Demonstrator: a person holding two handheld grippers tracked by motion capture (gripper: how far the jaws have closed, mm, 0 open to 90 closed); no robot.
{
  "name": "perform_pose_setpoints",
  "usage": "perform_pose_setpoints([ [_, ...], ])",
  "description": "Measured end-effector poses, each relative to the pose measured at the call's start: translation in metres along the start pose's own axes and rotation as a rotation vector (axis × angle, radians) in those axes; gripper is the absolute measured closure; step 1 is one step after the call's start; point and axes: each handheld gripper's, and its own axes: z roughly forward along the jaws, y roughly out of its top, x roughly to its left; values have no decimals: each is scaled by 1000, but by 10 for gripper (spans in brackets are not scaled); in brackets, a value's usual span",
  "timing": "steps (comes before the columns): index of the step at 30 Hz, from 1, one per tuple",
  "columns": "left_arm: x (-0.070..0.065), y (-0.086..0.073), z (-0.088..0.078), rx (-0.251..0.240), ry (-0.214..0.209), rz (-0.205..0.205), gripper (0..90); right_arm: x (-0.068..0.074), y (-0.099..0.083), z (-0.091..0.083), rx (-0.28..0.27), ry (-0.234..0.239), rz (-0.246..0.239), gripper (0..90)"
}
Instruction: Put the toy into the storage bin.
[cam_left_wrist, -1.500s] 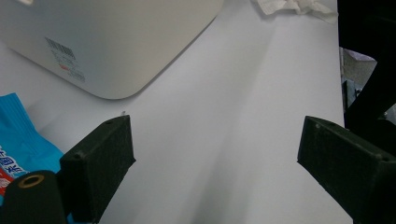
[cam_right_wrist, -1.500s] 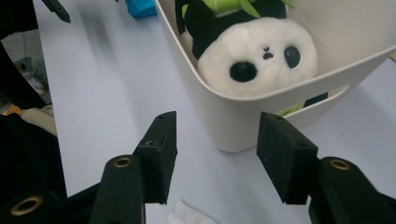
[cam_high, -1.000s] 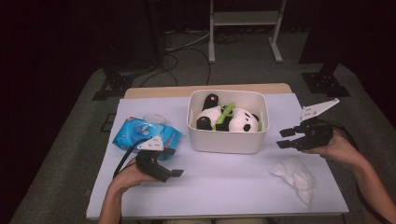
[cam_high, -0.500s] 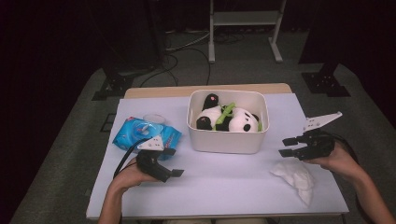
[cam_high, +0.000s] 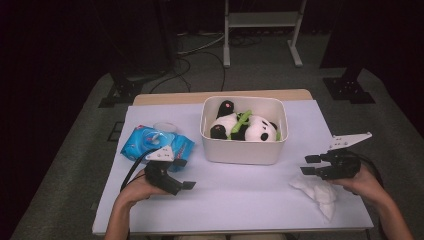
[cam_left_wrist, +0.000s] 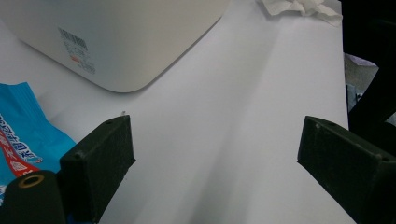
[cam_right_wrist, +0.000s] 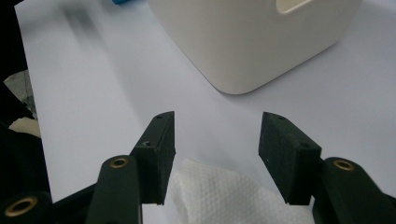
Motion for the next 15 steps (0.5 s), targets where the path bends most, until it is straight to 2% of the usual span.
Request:
perform_pose_setpoints([
  [15,-1,0,1,3,1,0,100,4,-22,4,-25,-9,21,440],
])
